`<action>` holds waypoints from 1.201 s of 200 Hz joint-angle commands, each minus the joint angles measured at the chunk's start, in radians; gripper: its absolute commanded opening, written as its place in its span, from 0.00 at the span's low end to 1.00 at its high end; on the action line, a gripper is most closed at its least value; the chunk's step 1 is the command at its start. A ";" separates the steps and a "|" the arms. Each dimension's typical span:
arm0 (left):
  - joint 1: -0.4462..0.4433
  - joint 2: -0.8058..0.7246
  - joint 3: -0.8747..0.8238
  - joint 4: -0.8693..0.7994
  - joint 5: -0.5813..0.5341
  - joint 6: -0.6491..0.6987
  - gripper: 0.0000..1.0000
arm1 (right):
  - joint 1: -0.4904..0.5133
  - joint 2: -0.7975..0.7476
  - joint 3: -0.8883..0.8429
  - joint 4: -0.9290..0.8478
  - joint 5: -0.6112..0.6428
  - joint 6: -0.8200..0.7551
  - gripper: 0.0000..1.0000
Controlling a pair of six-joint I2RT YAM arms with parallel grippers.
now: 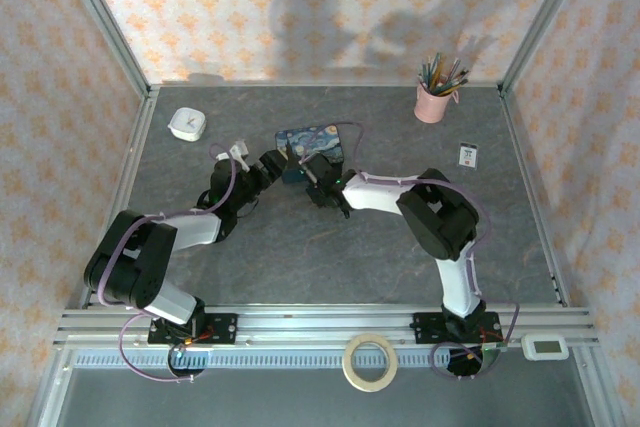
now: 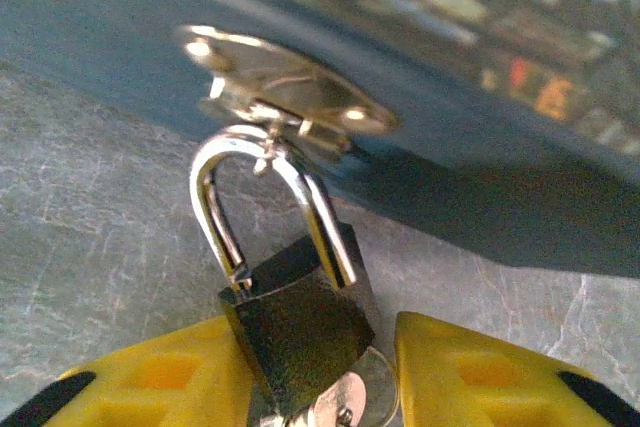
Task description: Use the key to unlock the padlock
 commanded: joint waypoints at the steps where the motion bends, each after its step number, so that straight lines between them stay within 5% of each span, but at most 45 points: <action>1: 0.017 -0.007 -0.006 0.065 -0.004 -0.014 0.82 | 0.004 0.020 -0.015 0.070 0.057 -0.056 0.31; 63: 0.065 0.081 0.049 0.128 0.055 0.004 0.82 | -0.022 -0.010 -0.023 0.109 -0.079 -0.225 0.00; 135: 0.105 0.246 0.255 0.030 0.174 0.100 0.80 | -0.138 -0.073 -0.044 0.063 -0.421 -0.428 0.00; 240: 0.102 0.463 0.457 -0.179 0.218 0.250 0.70 | -0.147 -0.030 0.034 0.058 -0.448 -0.617 0.00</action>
